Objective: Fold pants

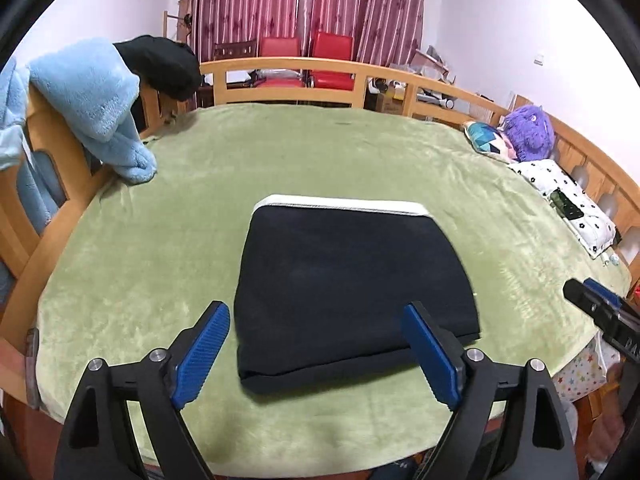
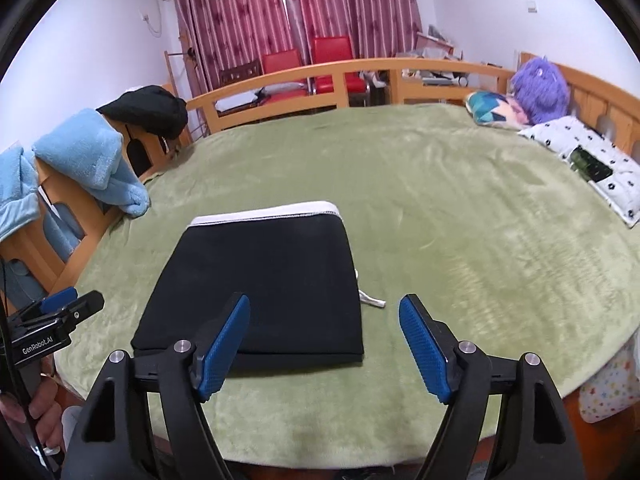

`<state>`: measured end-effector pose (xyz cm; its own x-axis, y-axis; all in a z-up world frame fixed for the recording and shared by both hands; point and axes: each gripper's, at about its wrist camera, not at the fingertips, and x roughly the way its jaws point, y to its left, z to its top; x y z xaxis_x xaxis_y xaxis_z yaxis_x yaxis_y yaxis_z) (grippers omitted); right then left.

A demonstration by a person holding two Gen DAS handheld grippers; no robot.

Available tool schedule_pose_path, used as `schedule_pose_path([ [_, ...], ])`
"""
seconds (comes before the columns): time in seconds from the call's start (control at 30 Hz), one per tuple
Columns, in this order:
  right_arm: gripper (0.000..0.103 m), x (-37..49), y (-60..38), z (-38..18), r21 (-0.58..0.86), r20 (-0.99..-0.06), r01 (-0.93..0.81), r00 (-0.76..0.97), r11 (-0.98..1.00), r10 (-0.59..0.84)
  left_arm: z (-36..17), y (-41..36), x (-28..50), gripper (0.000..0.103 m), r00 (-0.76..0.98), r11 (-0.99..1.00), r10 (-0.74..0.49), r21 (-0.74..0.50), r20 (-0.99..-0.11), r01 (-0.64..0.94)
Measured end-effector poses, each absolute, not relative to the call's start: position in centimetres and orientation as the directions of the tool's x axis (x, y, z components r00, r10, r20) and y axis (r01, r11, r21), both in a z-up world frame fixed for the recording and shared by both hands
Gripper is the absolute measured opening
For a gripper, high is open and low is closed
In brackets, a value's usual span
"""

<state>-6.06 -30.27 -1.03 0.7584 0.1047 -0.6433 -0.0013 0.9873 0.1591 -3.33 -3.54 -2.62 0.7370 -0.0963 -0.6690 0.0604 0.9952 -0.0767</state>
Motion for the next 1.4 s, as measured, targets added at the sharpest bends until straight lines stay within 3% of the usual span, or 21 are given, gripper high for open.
schedule_pose_path([
  [0.03,0.079,-6.5,-30.3,-0.7,0.160,-0.641,-0.001,0.761,0.987,0.104,-2.4,-3.7,-3.5,0.090,0.738,0.995,-0.098,-0.080,-0.668,0.059],
  [0.1,0.096,-7.5,-30.3,-0.3,0.140,-0.637,0.019,0.767,0.990,0.075,-1.9,-4.1,-4.4,0.092,0.735,0.994,-0.103,-0.085,-0.670,0.062],
  [0.23,0.103,-9.1,-30.0,0.4,0.106,-0.616,0.029,0.786,0.994,0.043,-1.2,-4.9,-6.0,0.095,0.745,0.996,-0.090,-0.074,-0.661,0.055],
  [1.4,0.103,-10.7,-28.2,1.8,0.070,-0.601,0.004,0.798,0.998,0.039,0.6,-4.3,-7.3,0.097,0.764,0.998,-0.041,-0.060,-0.643,0.004],
])
